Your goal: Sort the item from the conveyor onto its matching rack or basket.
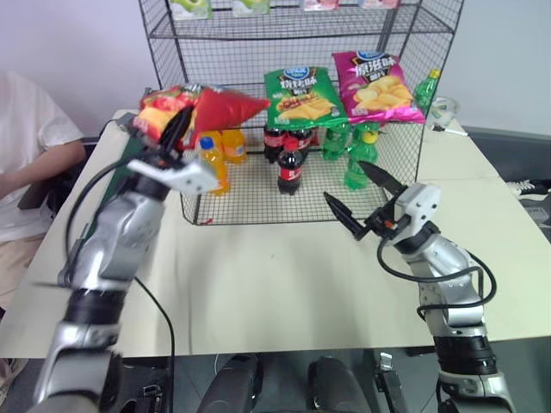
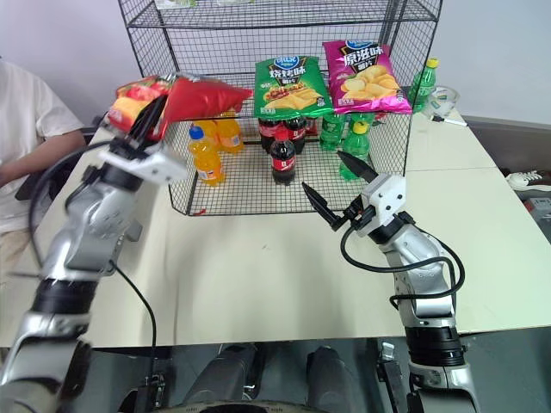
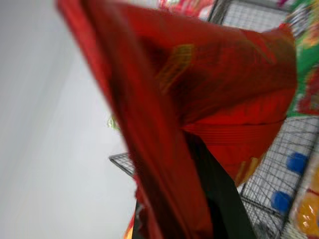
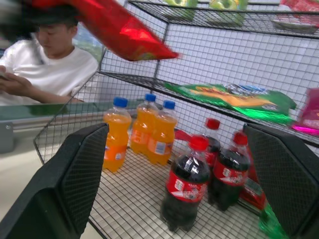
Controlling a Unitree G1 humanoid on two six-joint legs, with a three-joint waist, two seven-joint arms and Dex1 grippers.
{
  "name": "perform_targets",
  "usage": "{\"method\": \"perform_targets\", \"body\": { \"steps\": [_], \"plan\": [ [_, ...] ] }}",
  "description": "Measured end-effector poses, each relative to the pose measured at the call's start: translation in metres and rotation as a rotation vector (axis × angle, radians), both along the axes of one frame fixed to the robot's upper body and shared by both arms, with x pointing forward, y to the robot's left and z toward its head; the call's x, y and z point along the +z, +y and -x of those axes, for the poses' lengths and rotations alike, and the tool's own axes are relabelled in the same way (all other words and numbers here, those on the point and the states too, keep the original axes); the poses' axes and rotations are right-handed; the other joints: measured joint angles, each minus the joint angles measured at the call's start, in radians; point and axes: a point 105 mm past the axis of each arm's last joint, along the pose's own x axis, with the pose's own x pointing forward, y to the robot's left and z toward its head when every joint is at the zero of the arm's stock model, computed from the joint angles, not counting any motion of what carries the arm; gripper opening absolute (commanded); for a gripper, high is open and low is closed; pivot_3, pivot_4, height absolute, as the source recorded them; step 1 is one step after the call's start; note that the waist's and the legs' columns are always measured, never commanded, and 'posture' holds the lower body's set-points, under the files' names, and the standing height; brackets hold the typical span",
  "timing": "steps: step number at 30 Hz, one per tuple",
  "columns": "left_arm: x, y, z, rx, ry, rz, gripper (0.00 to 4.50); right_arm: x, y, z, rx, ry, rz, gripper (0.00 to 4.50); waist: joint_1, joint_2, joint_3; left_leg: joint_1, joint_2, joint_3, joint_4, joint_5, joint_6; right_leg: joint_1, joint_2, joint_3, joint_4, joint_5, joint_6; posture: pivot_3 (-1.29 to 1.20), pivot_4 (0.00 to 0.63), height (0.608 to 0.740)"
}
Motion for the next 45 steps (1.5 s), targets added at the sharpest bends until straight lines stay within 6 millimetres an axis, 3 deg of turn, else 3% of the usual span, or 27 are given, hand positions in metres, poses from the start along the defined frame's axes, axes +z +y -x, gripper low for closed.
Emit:
{"method": "perform_targets", "body": {
  "steps": [9,16,21,28,36,41,45],
  "plan": [
    [-0.013,0.006,-0.067,0.191,0.073,0.086,0.01,0.001,0.002,0.0,0.007,0.002,0.006,4.5,-0.007,-0.001,0.001,-0.002,0.0,0.0,0.0,0.0,0.0,-0.002,0.001,0.0,0.001,0.0,0.0,0.0,0.15,0.74],
    [-0.014,-0.006,-0.091,0.245,0.167,0.201,0.01,0.002,0.003,0.0,0.009,0.01,0.007,4.5,-0.007,-0.002,0.001,-0.002,0.0,0.0,0.001,0.001,0.0,-0.002,0.001,0.0,0.002,0.0,0.001,0.0,0.15,0.74],
    [-0.017,-0.01,-0.096,0.245,0.214,0.235,0.01,0.001,0.004,0.0,0.012,0.011,0.008,4.5,-0.012,-0.002,0.001,-0.002,0.0,0.0,0.0,0.001,-0.001,-0.003,0.001,0.0,0.002,0.0,0.001,0.0,0.15,0.74],
    [-0.024,-0.031,-0.098,0.163,0.281,0.237,0.01,0.001,0.005,0.0,0.014,0.016,0.015,4.5,-0.005,-0.003,0.001,-0.003,0.0,0.0,0.001,0.001,-0.001,-0.003,0.0,0.0,0.002,0.0,0.001,0.0,0.15,0.74],
    [-0.027,-0.044,-0.095,0.106,0.263,0.126,0.01,0.0,0.006,0.0,0.014,0.022,0.022,4.5,-0.004,-0.003,0.002,-0.003,0.0,0.0,0.001,0.001,-0.001,-0.002,0.0,0.0,0.002,0.0,0.001,0.0,0.15,0.74],
    [-0.026,-0.039,-0.095,0.122,0.258,0.147,0.01,0.0,0.007,0.0,0.018,0.025,0.024,4.5,-0.006,-0.003,0.001,-0.003,0.0,0.0,0.001,0.001,-0.001,-0.003,0.001,0.0,0.002,0.0,0.001,0.0,0.15,0.74],
    [-0.021,-0.021,-0.096,0.181,0.227,0.155,0.01,-0.001,0.007,0.0,0.02,0.026,0.032,4.5,-0.012,-0.003,0.001,-0.003,0.0,0.0,0.001,0.001,-0.001,-0.004,0.001,0.0,0.002,0.0,0.001,0.0,0.15,0.74]
  ]
}}
